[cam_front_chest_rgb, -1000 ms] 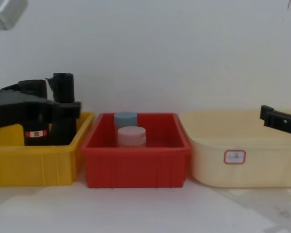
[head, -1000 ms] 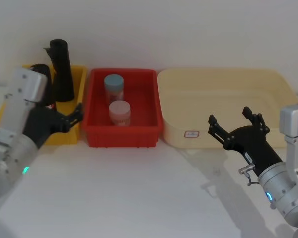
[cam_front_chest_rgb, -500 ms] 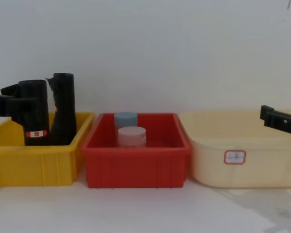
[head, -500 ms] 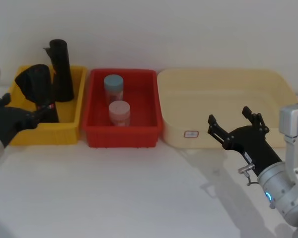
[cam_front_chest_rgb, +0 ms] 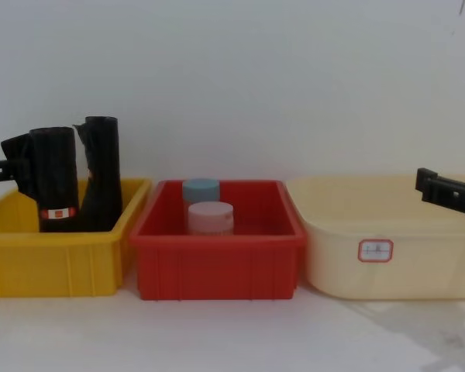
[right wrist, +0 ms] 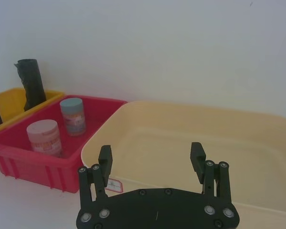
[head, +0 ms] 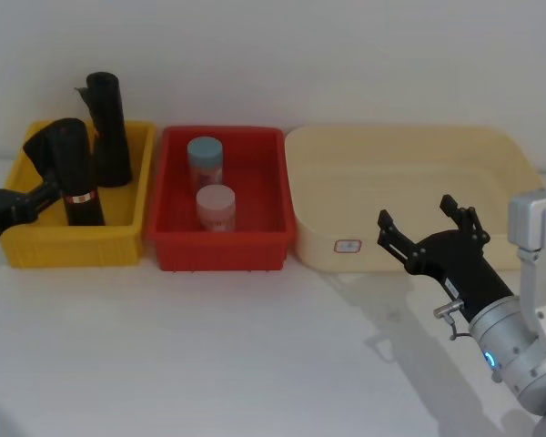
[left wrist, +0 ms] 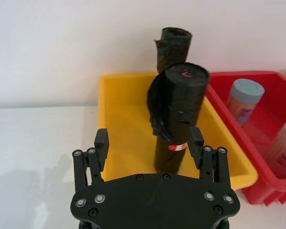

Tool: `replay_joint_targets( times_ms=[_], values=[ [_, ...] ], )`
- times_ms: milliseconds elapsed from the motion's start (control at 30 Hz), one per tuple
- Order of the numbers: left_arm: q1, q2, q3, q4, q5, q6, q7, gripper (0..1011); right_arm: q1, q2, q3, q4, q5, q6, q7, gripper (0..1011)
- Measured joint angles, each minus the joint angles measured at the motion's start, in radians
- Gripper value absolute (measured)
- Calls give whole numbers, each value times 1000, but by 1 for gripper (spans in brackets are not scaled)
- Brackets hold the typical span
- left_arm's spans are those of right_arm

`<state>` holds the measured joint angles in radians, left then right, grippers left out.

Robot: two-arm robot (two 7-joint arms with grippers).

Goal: Pick up the garbage bag with the one hand and transfer it to the other hand.

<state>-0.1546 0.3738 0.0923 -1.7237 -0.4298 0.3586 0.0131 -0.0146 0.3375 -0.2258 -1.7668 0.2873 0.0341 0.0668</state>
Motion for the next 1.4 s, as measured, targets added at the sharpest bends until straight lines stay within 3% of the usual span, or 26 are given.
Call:
replay_joint_targets(
  times_ms=[567, 1000, 1400],
  values=[
    [-91, 5, 14, 154, -17, -17, -117, 1001, 0, 0, 0, 0, 0, 0, 0, 1000],
    [-131, 44, 51, 195, -9, -15, -212, 1001, 0, 0, 0, 0, 0, 0, 0, 1000],
    [-170, 56, 81, 233, 11, 5, -247, 1001, 0, 0, 0, 0, 0, 0, 0, 1000]
  ],
)
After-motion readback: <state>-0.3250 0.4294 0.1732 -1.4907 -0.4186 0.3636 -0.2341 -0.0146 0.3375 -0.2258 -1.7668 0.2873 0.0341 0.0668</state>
